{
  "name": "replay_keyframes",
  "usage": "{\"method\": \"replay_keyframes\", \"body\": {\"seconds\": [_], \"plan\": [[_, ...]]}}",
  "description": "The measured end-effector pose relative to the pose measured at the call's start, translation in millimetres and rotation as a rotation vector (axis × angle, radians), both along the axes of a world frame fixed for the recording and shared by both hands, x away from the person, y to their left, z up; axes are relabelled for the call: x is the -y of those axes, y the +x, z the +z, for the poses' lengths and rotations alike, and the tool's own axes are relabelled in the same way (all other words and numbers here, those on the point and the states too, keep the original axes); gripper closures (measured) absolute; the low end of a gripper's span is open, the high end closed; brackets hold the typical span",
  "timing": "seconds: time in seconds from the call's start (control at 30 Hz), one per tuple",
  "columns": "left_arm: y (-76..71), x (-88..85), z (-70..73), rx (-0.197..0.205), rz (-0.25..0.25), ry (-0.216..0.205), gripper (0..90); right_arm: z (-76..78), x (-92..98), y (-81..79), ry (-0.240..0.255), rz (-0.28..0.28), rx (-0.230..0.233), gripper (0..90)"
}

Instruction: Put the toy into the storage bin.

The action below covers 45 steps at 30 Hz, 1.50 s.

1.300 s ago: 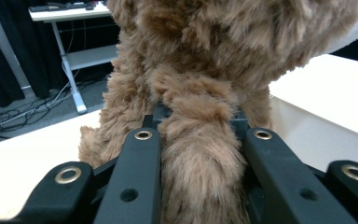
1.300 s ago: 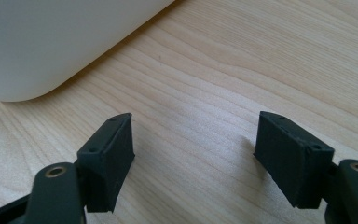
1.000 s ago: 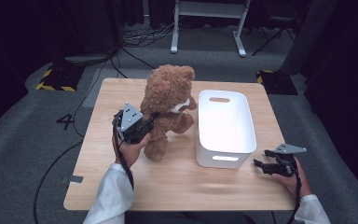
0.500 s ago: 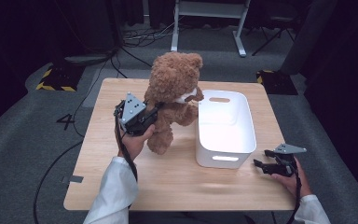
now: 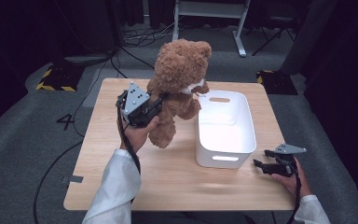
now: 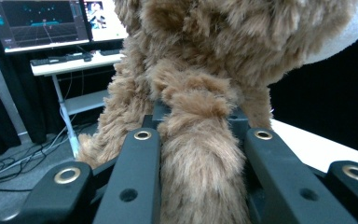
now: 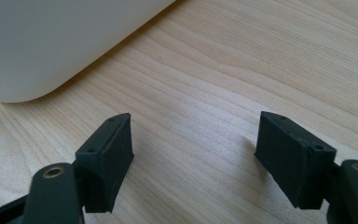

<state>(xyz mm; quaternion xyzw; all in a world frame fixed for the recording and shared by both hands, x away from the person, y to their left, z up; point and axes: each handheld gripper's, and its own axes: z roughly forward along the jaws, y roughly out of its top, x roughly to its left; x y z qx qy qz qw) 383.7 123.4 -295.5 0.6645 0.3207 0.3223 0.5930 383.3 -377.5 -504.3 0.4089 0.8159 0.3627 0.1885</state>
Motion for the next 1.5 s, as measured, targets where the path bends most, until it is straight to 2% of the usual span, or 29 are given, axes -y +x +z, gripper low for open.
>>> {"method": "replay_keyframes", "body": {"seconds": [0.07, 0.27, 0.5, 0.63, 0.77, 0.83, 1.03, 1.2, 1.37, 1.5], "plan": [[0.1, 0.1, 3.4, 0.004, -0.004, -0.012, 74.7, 0.0, 0.0, 0.0, 0.000, 0.000, 0.000, 27.2], [-0.5, 5.5, 11.4, 0.016, -0.014, -0.008, 74.7, -0.1, -0.1, 0.0, 0.000, -0.001, 0.001, 27.1], [1.4, 18.7, 17.0, 0.020, -0.034, -0.008, 74.7, -0.2, -0.1, 0.0, 0.001, 0.000, 0.001, 27.0], [2.0, 28.8, 19.1, 0.024, -0.066, -0.014, 74.7, -0.2, -0.2, 0.0, 0.001, -0.001, 0.001, 27.0], [1.3, 41.3, 22.7, 0.033, -0.089, 0.001, 74.6, -0.2, -0.2, 0.1, 0.001, 0.000, 0.002, 27.0], [1.2, 47.3, 24.3, 0.031, -0.102, -0.010, 74.5, -0.3, -0.1, 0.2, 0.001, 0.001, 0.002, 26.9], [2.6, 67.4, 27.3, 0.030, -0.147, -0.008, 74.4, -0.3, -0.1, 0.3, 0.000, 0.002, 0.002, 26.9], [2.2, 91.3, 25.2, 0.032, -0.196, -0.014, 74.4, -0.4, -0.4, 0.4, 0.001, 0.001, 0.003, 26.9], [2.7, 117.5, 21.6, 0.028, -0.250, 0.005, 74.3, -0.4, -0.3, 0.5, 0.002, 0.002, 0.004, 26.9], [4.4, 132.0, 13.9, 0.009, -0.286, 0.001, 74.1, -0.5, -0.2, 0.4, 0.002, 0.003, 0.004, 26.9]]}}
